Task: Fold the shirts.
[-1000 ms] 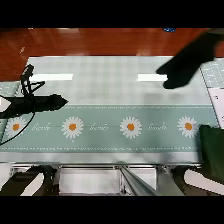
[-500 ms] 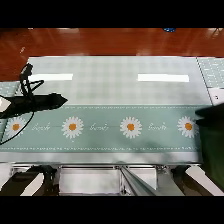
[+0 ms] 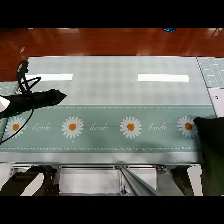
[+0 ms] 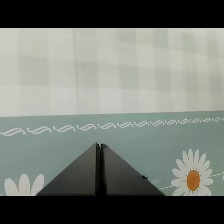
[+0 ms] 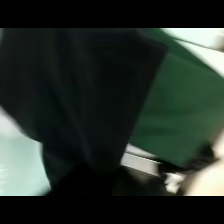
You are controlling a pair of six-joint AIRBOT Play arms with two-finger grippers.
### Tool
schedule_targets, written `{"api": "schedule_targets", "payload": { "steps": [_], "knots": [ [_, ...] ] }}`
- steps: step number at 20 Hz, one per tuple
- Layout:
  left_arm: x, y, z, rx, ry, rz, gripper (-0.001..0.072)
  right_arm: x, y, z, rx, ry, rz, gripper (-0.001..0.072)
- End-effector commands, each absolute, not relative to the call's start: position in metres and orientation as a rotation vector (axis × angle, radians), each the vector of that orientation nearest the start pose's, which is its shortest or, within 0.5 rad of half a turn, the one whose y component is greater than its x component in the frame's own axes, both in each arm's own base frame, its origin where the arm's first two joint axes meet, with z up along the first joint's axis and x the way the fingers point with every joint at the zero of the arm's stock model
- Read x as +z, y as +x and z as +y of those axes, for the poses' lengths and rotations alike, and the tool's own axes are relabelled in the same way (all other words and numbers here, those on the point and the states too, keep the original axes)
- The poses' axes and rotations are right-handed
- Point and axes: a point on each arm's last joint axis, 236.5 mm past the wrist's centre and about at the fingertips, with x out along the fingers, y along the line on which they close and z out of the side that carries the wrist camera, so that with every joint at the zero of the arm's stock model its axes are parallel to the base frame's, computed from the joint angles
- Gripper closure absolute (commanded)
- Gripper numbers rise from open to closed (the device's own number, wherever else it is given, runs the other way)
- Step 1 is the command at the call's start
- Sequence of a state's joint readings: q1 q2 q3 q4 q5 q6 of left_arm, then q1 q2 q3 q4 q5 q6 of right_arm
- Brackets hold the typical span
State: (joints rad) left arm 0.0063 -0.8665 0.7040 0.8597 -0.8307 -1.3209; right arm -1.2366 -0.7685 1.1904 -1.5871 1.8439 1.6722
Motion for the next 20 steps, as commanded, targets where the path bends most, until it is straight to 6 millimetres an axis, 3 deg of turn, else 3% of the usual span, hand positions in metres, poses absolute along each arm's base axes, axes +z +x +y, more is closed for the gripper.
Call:
{"api": "schedule_targets", "payload": {
  "steps": [1,4,5,6,7,9,10,12,13,14,15,16,17,18,20],
  "knots": [
    [0.059,0.348,-0.108,-0.328,-0.479,0.854,0.0686,0.132,0.023,-0.186,-1.248,0.866,1.28,0.0303],
    [0.068,0.363,-0.098,-0.291,-0.472,0.776,0.0686,0.124,0.034,-0.189,-1.2,0.896,1.3,0.0308],
    [0.076,0.37,-0.094,-0.287,-0.449,0.736,0.0686,0.122,0.054,-0.191,-1.121,0.924,1.267,0.0386],
    [0.091,0.378,-0.092,-0.293,-0.419,0.691,0.0685,0.122,0.088,-0.191,-0.992,0.967,1.201,0.0569],
    [0.113,0.386,-0.091,-0.306,-0.39,0.638,0.0686,0.131,0.139,-0.187,-0.801,1.02,1.08,0.0669],
    [0.167,0.399,-0.091,-0.331,-0.35,0.524,0.0686,0.176,0.244,-0.169,-0.447,1.04,0.825,0.069],
    [0.198,0.404,-0.093,-0.344,-0.341,0.463,0.0686,0.2,0.293,-0.148,-0.289,0.995,0.736,0.069],
    [0.247,0.409,-0.109,-0.405,-0.314,0.392,0.0686,0.227,0.363,-0.078,-0.031,0.791,0.692,0.069],
    [0.259,0.408,-0.123,-0.455,-0.292,0.405,0.0686,0.223,0.385,-0.037,0.059,0.672,0.719,0.069],
    [0.258,0.405,-0.137,-0.499,-0.252,0.442,0.0686,0.207,0.401,0.006,0.117,0.548,0.774,0.069],
    [0.245,0.401,-0.149,-0.532,-0.183,0.507,0.0686,0.178,0.406,0.042,0.137,0.424,0.866,0.069],
    [0.22,0.399,-0.154,-0.538,-0.123,0.591,0.0686,0.146,0.406,0.063,0.135,0.26,0.962,0.0689],
    [0.182,0.396,-0.152,-0.505,-0.088,0.717,0.0686,0.112,0.402,0.068,0.08,0.117,1.061,0.0689],
    [0.143,0.392,-0.145,-0.454,-0.071,0.843,0.0686,0.081,0.398,0.061,-0.016,-0.003,1.154,0.0689],
    [0.072,0.377,-0.131,-0.389,-0.075,1.073,0.0685,0.035,0.385,0.048,-0.112,-0.114,1.306,0.0689]
  ]
}}
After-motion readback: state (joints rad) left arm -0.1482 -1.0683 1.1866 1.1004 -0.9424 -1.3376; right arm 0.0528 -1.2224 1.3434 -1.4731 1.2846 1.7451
